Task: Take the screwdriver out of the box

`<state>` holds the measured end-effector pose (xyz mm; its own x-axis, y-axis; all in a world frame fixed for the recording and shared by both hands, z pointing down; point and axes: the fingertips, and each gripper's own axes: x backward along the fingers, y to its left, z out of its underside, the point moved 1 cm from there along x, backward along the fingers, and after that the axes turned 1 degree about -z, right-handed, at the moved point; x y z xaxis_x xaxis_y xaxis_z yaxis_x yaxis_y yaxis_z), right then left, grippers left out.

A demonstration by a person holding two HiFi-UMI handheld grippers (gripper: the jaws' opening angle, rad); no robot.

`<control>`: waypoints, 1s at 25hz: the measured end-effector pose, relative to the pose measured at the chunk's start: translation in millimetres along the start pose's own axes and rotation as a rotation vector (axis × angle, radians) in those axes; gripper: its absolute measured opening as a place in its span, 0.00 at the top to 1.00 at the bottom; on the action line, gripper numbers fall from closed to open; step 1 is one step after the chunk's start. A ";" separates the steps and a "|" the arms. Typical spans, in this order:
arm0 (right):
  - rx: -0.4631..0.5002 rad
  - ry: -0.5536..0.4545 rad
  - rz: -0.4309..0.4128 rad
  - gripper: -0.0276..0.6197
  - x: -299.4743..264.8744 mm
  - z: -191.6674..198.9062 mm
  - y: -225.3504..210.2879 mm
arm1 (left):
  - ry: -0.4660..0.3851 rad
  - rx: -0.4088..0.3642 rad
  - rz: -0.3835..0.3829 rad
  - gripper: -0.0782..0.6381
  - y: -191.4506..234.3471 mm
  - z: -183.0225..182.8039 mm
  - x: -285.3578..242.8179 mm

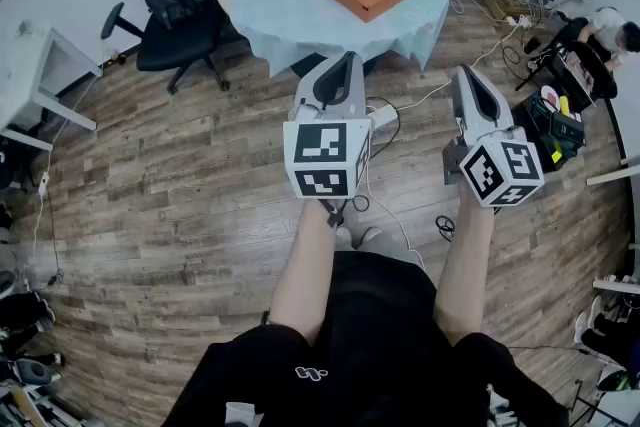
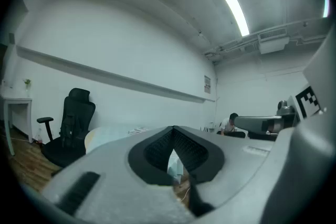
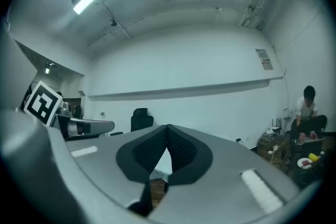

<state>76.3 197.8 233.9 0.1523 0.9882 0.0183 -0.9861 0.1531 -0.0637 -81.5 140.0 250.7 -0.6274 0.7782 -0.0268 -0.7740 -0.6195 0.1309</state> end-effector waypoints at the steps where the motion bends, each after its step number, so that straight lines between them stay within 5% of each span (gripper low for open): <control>1: 0.004 0.000 -0.010 0.94 0.3 0.4 2.6 | 0.002 0.001 -0.001 0.89 1.7 1.0 0.6; 9: 0.060 0.008 -0.103 0.94 -1.7 2.8 22.7 | 0.006 0.019 -0.026 0.89 12.5 4.4 2.4; 25: 0.085 0.003 0.021 0.94 11.5 -15.3 -3.8 | -0.037 0.049 0.011 0.89 12.1 -12.8 -7.0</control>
<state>82.8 208.6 219.1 0.1312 0.9913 0.0145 -0.9912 0.1308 0.0213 -87.5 125.7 239.8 -0.6318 0.7750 0.0116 -0.7612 -0.6232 0.1795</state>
